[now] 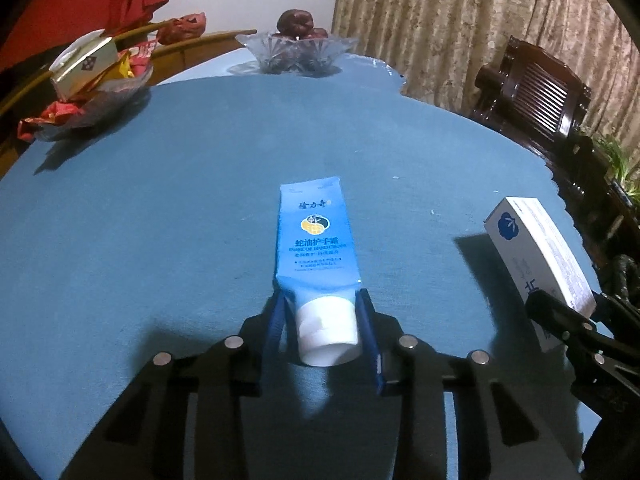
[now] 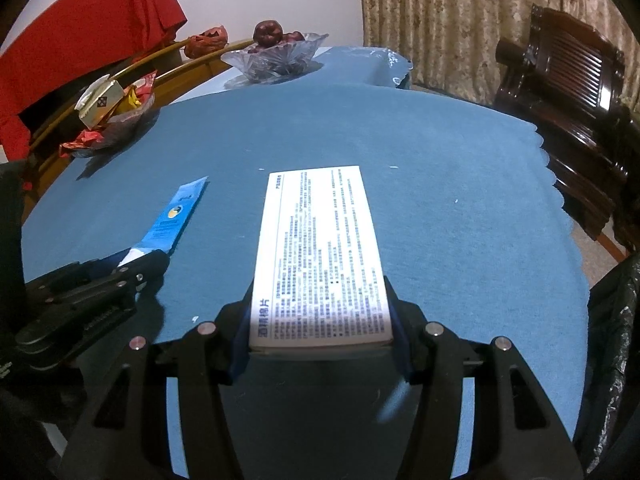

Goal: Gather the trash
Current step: 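Grasp the blue hand-cream tube with the left gripper while the right gripper holds the box, then carry the tube and box over the bin and open both grippers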

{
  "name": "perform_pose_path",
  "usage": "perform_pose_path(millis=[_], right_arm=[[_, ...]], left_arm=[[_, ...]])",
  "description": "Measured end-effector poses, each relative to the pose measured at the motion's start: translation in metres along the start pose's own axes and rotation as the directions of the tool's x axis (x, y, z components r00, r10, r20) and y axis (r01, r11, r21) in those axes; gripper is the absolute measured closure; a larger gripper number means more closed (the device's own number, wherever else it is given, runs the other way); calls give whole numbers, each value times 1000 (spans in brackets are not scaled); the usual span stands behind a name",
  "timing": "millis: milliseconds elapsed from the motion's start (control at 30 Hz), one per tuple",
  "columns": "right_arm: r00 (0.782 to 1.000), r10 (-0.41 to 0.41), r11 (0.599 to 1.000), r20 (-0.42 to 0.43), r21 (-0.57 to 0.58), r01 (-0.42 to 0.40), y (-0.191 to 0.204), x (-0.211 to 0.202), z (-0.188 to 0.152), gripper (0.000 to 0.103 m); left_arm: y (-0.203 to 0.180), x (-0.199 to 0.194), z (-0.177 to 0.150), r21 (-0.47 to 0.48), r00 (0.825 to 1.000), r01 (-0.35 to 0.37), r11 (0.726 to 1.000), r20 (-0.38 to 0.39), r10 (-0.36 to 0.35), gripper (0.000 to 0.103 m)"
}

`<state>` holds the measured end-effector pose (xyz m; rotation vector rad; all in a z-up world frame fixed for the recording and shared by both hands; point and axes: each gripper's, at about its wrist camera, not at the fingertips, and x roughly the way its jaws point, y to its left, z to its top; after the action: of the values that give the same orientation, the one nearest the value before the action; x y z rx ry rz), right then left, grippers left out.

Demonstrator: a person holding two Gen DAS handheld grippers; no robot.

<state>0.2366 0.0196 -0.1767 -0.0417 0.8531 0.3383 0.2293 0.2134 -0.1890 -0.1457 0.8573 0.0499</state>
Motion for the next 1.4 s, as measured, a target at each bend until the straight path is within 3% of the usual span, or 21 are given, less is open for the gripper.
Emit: perform_pose_path(millis=[467, 900, 1400], right_arm=[[999, 15, 1000, 40, 3, -15, -6, -34, -4, 49], [991, 10, 1000, 131, 6, -11, -21, -90, -4, 49], [972, -85, 995, 221, 69, 71, -84, -171, -22, 49]], left_arm=[[-15, -51, -4, 16, 994, -4, 1000, 106, 3, 72], [-46, -91, 1, 48, 985, 45, 998, 166, -53, 74], [-119, -134, -1, 137, 964, 130, 982, 215, -157, 74]])
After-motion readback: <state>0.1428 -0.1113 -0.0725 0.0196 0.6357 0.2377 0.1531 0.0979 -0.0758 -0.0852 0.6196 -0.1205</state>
